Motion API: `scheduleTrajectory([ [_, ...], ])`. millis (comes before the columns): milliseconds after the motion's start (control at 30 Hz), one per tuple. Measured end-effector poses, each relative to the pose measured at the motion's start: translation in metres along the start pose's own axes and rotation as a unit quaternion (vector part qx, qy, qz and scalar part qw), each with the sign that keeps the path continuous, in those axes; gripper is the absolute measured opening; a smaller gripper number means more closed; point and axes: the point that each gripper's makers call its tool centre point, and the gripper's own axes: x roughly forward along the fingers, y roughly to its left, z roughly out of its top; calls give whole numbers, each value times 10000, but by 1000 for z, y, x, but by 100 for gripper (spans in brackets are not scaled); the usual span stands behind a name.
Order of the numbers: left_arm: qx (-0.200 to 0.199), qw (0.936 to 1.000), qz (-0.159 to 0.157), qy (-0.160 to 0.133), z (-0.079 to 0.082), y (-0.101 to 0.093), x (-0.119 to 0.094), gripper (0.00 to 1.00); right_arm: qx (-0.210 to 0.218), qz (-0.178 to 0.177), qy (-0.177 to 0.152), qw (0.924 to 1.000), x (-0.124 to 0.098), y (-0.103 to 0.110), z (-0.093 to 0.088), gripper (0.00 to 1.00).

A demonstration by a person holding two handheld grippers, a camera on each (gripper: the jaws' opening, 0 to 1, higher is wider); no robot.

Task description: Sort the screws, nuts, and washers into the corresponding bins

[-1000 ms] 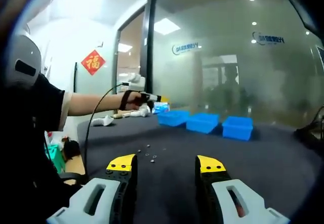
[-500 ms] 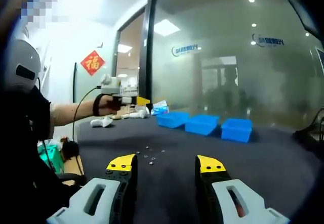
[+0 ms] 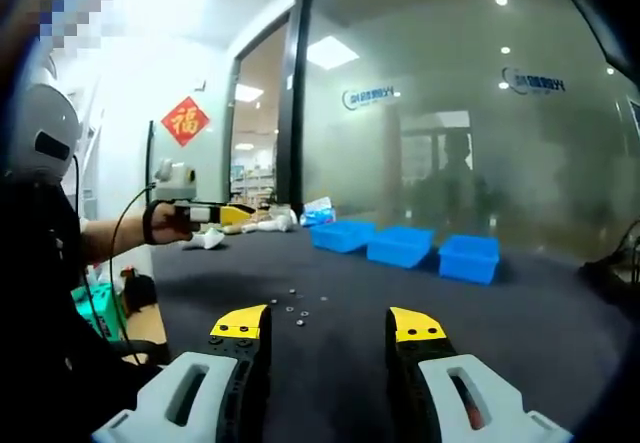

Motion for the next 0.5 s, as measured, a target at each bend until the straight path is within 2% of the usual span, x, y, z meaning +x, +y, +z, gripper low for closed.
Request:
scheduleTrajectory([
  [167, 175, 9995, -138, 208, -12, -6, -9, 37, -24, -8, 29, 10000, -1, -1, -1, 43],
  [267, 150, 9989, -285, 331, -18, -11, -11, 37, -19, -16, 29, 10000, -1, -1, -1, 43],
  [333, 196, 9978, -449, 445, -23, -18, -11, 37, -12, -19, 33, 10000, 0, -1, -2, 43],
  [500, 217, 9905, -1002, 918, -39, -38, -10, 38, -26, 19, 74, 10000, 0, 0, -3, 43],
])
